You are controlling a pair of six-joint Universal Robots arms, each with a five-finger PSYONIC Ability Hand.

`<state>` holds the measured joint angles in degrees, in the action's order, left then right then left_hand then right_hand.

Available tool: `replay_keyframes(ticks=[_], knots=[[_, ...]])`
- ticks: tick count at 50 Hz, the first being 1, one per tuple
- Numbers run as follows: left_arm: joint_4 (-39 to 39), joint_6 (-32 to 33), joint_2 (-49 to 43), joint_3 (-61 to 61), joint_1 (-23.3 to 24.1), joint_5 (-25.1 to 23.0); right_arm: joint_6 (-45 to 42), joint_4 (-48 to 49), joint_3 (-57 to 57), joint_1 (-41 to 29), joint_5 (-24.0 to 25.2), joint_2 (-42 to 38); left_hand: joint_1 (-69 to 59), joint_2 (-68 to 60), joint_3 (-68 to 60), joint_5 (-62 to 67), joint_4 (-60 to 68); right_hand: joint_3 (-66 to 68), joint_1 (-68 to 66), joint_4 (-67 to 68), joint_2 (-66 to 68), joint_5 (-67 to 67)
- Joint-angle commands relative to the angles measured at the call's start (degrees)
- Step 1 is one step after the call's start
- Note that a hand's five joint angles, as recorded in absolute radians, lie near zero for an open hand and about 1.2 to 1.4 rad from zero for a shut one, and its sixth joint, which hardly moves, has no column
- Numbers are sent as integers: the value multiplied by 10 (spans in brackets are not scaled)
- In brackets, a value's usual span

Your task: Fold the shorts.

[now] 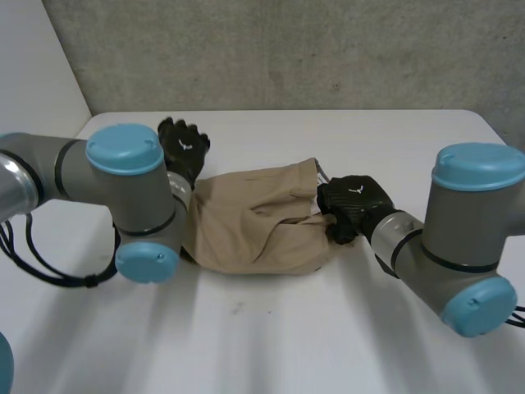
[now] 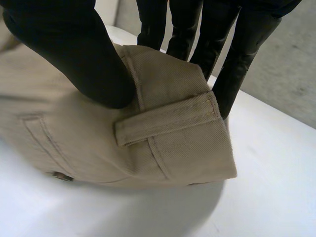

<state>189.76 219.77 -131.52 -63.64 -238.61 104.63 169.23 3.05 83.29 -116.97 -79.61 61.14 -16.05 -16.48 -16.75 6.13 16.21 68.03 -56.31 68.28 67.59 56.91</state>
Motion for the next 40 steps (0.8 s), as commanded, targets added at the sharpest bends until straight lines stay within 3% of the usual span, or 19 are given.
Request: replay_keyframes(ticks=[1,11,19,25,32,40], knots=[[-24,-43,100,-99,-2,-7,8,14,-23,0,-45,-37,13,17,20,-14,-15,120,-237,117,124,131],[-29,-141,308,-270,-17,-79,62,13,-62,6,-48,-59,-9,-5,-2,8,7,120,-237,117,124,131],[-29,-175,432,-423,-19,-114,68,13,-68,7,-49,-59,-170,-166,-163,169,169,120,-237,117,124,131],[-30,-205,458,-496,-17,-115,69,10,-72,7,-49,-58,-288,-284,-281,287,287,120,-237,117,124,131],[-21,-239,443,-533,-26,-111,69,6,-71,8,-48,-51,-241,-237,-234,240,240,120,-237,117,124,131],[-12,-259,357,-505,-60,-111,67,1,-60,8,-47,-29,-236,-232,-229,235,234,120,-237,117,124,131]])
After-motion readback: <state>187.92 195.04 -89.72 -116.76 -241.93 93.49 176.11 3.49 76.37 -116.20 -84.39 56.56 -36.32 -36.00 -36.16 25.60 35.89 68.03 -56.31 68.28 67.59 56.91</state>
